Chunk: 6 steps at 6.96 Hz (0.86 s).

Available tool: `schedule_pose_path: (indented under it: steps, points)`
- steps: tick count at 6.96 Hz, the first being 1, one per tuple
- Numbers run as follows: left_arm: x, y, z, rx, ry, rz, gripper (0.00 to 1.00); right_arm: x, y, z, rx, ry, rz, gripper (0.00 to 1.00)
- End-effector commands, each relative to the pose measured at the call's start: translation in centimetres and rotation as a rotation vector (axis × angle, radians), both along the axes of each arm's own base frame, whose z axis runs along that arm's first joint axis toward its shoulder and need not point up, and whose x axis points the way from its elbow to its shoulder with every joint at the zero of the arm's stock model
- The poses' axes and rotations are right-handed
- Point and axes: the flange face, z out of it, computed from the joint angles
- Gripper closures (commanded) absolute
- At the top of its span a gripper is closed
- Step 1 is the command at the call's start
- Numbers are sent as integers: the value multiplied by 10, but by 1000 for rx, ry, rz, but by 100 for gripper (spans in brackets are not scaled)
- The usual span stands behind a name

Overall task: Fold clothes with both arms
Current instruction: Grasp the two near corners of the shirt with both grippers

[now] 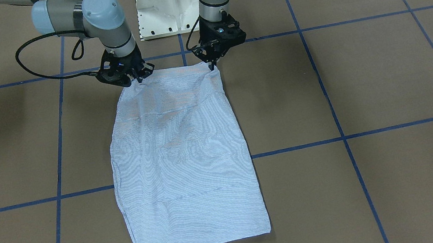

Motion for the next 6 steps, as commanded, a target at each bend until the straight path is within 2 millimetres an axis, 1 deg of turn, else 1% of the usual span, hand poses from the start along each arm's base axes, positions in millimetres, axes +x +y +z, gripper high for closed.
schedule_pose_path:
  steps: [1,3,4,5,6]
  points:
    - [-2,-4,0,0,-1,-6,100,1,-2,-4,-44,-2,55,100]
    - [-7,-1,-8,-1,19,3,100,11,1,-14,-42,-30,36,100]
    - [-16,6,-20,5,50,10,100,21,6,-22,-47,-57,23,100]
    - [-26,20,-33,-7,88,53,100,37,14,-26,-50,-80,11,100]
    - [-36,29,-42,-36,91,98,100,54,26,-27,-67,-102,-18,100]
